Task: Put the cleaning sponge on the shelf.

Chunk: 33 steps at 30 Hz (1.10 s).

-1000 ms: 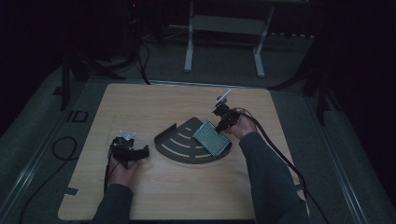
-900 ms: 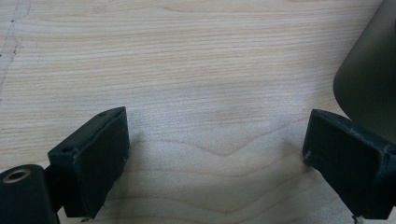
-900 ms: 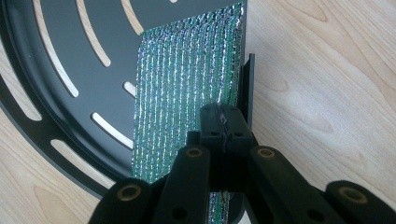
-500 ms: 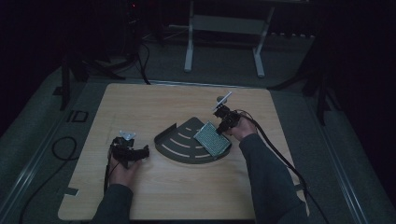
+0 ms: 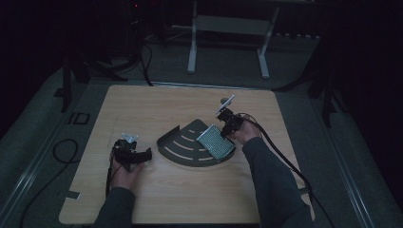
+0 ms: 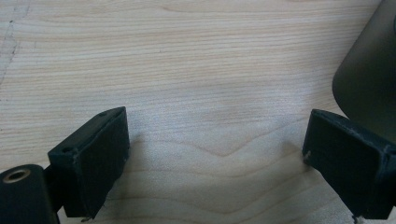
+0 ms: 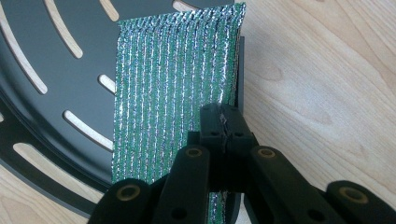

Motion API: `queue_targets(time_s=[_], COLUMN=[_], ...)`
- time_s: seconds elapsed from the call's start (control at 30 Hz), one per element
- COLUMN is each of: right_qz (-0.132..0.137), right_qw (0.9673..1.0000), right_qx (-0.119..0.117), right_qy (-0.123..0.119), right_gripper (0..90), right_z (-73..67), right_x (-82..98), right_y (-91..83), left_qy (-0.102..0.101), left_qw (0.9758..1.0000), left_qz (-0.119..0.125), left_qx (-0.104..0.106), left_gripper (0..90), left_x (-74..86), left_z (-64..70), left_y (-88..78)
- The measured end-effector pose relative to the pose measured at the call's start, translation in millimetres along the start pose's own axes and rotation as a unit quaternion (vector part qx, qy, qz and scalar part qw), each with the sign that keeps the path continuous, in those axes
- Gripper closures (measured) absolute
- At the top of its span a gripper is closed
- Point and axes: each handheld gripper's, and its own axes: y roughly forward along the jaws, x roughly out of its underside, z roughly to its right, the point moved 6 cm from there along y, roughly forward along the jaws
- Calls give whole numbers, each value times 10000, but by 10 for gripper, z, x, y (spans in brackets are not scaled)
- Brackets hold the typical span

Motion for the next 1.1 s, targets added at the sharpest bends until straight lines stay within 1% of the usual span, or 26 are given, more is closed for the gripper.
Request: queue_targets(time_s=[0.6, 0.9, 1.1], right_qz=[-31, -93, -101], right_qw=[10000, 9999, 9999], right_qx=[14, 17, 19], right_qy=[22, 39, 38], right_gripper=[887, 888, 893], right_z=[12, 9, 10], right_x=[-9, -8, -6], right_y=[44, 81, 76], left_qy=[-1, -2, -3], left_qw=[10000, 10000, 10000], left_qz=[0, 1, 1], left_qx=[-1, -1, -1], left_gripper=[77, 77, 77], left_x=[0, 0, 0], left_z=[0, 0, 0], left_y=[0, 0, 0])
